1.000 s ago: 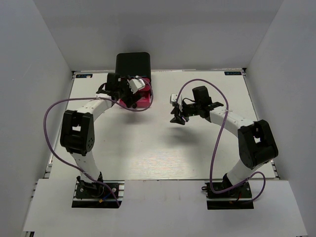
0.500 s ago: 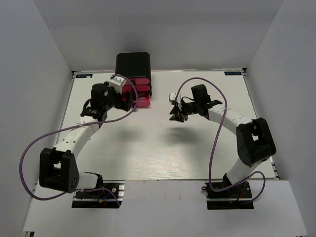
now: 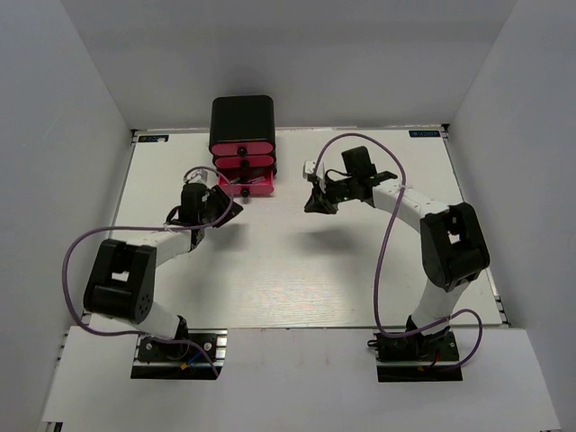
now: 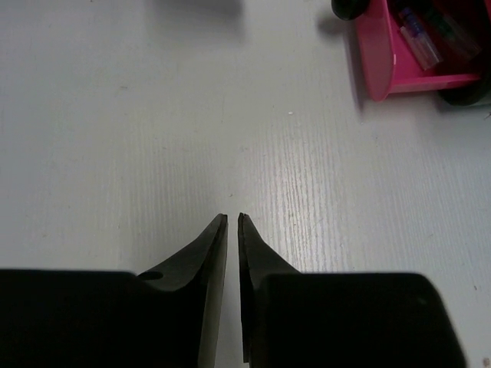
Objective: Sort the stationery into containers
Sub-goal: Close the drawer in the storage box.
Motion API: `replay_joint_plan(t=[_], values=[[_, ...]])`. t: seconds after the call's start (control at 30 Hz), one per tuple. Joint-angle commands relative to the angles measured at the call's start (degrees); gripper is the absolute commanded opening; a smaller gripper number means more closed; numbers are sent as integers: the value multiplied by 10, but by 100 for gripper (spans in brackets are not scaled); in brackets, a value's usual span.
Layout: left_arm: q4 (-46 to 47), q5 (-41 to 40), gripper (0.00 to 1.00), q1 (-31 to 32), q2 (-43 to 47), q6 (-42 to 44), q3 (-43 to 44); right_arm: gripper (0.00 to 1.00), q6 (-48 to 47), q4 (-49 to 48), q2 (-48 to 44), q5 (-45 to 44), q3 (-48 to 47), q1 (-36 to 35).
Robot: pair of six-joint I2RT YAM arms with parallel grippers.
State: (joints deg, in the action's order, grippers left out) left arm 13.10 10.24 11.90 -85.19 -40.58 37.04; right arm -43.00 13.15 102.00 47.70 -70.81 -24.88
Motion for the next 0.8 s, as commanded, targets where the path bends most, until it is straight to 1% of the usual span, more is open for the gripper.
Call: replay_joint_plan(t=[0.0,0.03,0.13,0.17,0.27,0.4,0.6,0.77], values=[[24,-39,49,6,-51,-63,51,17,6,-7,-32,1,15,-1],[12,-45,49,6,-66,-68,76,17,7,-4,-38,-1,18,-1],[-17,-58,49,6,-117,-79,110,18,5,-4,-46,-6,27,2],[-22,-64,49,6,-127,-102,110,18,4,-6,-47,-9,29,3],[6,-73,49,0,-154,-121,117,18,4,-5,-50,-9,36,3],[-1,-79,50,0,-196,-129,177,18,6,-8,-50,-10,39,2],[-3,-94,50,0,-237,-129,231,18,6,-8,-46,-13,41,2],[-3,-100,50,0,-258,-141,243,18,4,-8,-47,-16,44,5]])
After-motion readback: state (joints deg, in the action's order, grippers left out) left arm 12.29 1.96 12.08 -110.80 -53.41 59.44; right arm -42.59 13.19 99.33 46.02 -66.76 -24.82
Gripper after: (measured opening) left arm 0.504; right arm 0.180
